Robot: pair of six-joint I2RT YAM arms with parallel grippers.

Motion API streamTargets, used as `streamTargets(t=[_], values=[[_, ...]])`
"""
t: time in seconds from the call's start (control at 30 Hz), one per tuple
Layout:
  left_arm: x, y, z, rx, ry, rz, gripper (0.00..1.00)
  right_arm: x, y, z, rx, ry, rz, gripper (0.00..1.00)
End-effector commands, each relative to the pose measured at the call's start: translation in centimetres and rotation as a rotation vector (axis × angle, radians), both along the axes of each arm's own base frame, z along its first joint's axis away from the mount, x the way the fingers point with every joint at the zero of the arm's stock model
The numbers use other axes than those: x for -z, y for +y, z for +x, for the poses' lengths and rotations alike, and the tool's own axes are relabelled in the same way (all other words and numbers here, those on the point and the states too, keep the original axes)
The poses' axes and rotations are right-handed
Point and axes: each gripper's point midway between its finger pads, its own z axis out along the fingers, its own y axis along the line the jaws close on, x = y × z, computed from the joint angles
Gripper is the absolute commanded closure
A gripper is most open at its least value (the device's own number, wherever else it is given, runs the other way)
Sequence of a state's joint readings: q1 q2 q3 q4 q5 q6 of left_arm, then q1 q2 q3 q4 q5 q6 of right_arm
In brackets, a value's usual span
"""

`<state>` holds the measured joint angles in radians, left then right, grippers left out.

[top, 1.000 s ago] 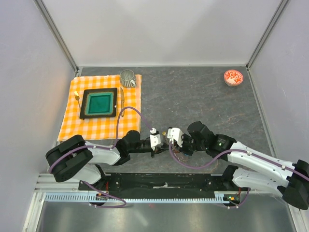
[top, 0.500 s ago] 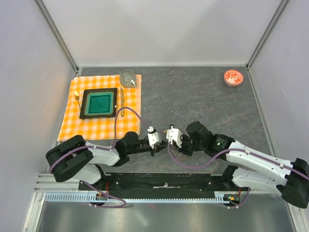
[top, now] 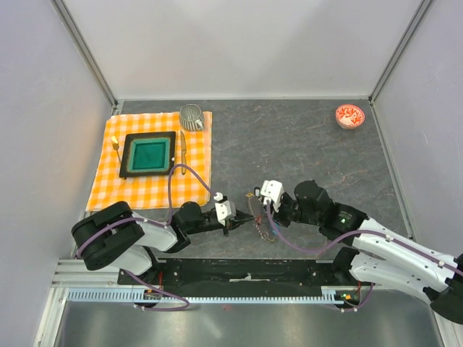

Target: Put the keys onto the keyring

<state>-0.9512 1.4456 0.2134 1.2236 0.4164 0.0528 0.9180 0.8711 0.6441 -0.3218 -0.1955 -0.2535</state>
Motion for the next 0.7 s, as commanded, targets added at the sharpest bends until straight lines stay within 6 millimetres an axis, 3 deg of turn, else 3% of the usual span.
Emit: streamTargets(t=[0.0, 0.67], values=[[-3.8, 0.0, -0.1, 0.001, -0.079, -0.144, 0.98, -2.4, 1.0, 0.5, 0.027, -0.003, 0.152, 0.66], [-6.2, 1.0, -1.6, 0.042, -0.150, -0.204, 0.98, -0.9, 2.4, -0.6, -0.116, 0.082, 0.168, 0.57]])
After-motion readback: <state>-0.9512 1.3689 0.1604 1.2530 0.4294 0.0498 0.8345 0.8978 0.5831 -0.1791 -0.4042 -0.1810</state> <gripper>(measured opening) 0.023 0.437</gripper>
